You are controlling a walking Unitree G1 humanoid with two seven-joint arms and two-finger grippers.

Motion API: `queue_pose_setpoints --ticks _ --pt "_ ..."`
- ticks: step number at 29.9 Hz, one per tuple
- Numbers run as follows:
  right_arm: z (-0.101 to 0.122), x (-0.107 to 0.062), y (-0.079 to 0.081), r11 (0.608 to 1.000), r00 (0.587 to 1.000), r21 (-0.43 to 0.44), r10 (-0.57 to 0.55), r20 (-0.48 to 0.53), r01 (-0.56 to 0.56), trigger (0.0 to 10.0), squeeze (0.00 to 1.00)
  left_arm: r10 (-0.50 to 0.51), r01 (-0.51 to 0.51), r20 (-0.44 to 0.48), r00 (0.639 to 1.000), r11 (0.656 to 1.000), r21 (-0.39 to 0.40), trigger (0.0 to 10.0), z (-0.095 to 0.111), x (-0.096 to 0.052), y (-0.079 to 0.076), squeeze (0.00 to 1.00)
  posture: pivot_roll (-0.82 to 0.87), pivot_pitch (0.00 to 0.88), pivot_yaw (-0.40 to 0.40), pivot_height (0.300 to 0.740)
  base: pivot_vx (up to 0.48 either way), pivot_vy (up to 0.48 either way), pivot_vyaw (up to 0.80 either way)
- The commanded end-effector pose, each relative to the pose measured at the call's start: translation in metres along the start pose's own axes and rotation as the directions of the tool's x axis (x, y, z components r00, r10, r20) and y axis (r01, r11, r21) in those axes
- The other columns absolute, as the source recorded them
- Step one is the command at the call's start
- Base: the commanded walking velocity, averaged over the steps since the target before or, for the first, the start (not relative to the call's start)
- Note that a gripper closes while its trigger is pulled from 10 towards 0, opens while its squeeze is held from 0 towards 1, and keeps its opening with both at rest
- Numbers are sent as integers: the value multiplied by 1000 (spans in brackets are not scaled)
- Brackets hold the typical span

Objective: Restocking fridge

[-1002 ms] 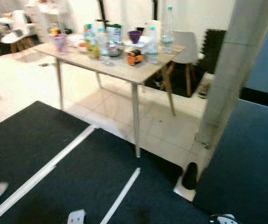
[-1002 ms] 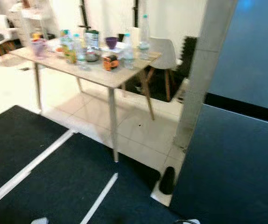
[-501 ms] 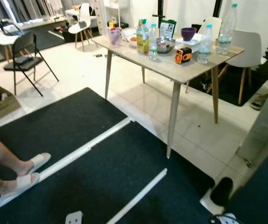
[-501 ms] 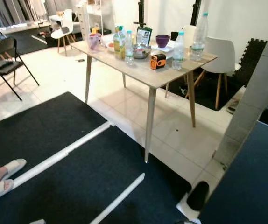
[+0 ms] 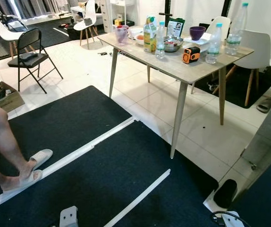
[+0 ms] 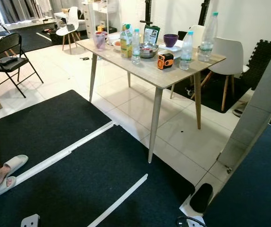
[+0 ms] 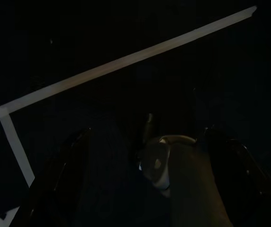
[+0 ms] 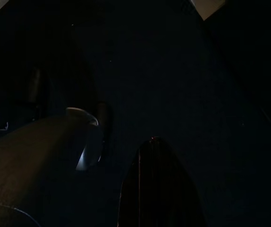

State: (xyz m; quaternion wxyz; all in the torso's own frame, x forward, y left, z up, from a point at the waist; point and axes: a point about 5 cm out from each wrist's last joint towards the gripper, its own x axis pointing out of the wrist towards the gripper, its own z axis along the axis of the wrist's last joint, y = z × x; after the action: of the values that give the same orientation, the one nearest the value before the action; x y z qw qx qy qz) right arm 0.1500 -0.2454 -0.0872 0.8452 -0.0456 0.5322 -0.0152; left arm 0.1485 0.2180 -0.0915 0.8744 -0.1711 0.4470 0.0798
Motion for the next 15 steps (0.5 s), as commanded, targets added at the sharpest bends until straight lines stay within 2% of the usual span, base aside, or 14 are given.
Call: queue_pose_setpoints --ticks 1,8,15 --pt "3 1 3 1000 1000 16 0 -1 0 10000 0 -1 1 -5 1000 1000 -14 10000 -1 0 0 0 -11 0 44 740 274 0 0" --pt "13 3 10 1000 1000 10 10 17 -10 10000 0 -4 4 -6 1000 1000 -5 10000 1 1 -1 0 5 0 39 740 283 0 0" --pt "5 2 9 1000 1000 20 -7 -9 7 10000 0 -8 8 -31 999 1000 6 10000 -5 0 -3 0 7 0 40 740 304 0 0"
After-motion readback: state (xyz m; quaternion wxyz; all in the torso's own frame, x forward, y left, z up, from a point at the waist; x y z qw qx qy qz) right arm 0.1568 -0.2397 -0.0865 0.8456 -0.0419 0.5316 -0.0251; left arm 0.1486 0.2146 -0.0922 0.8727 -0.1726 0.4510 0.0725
